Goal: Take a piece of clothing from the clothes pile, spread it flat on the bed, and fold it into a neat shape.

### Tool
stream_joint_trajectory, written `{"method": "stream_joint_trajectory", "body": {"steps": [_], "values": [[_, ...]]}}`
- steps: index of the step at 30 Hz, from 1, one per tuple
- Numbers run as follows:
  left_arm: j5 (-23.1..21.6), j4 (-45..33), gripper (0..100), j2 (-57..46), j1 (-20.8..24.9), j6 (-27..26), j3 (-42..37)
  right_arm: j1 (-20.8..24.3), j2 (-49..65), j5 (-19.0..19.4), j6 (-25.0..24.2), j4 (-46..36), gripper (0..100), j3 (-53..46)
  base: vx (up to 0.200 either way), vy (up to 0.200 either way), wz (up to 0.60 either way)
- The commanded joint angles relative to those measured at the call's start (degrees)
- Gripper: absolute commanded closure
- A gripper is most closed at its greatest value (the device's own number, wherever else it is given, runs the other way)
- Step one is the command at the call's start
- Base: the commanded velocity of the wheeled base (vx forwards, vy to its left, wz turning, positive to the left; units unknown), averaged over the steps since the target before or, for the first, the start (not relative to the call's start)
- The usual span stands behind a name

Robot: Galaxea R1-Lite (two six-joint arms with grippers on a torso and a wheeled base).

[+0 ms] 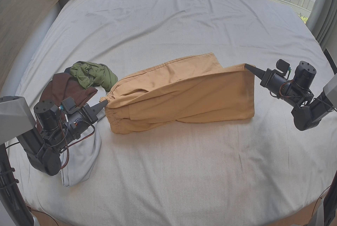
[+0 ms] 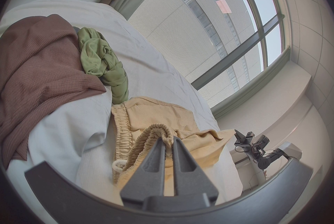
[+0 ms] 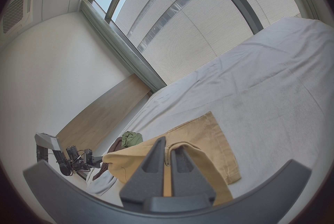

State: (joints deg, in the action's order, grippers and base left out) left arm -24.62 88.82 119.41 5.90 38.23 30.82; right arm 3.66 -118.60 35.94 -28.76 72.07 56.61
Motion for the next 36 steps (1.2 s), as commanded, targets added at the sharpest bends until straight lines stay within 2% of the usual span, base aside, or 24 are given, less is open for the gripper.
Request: {"method": "stream_joint_trajectory", "body": {"steps": [1,9,13,23,26,36], "values": [[0.72,-0.05,100,0.74,0.16,0.18,1.35,-0.14,-1.72,0.01,0.02,-0.97,100,2.89,0.0,0.0,0.0],[3.36,-0.05,100,1.44,0.25,1.76,3.81,0.03,-1.72,0.01,0.11,-6.42,100,9.04,0.0,0.0,0.0],[6.26,-0.05,100,1.71,0.52,2.38,5.57,0.47,-2.16,0.01,0.11,-10.55,100,13.79,0.0,0.0,0.0],[6.61,-0.05,100,2.94,0.69,2.29,6.1,0.47,-8.66,-1.13,0.19,-19.07,100,27.94,0.0,0.0,0.0],[6.87,-0.14,100,3.11,0.69,2.46,6.18,0.65,-9.45,-1.13,0.19,-19.34,100,29.26,0.0,0.0,0.0],[10.56,-0.14,100,6.28,1.31,2.64,9.17,1.62,-12.79,-1.22,0.28,-24.17,100,39.19,0.0,0.0,0.0]]}}
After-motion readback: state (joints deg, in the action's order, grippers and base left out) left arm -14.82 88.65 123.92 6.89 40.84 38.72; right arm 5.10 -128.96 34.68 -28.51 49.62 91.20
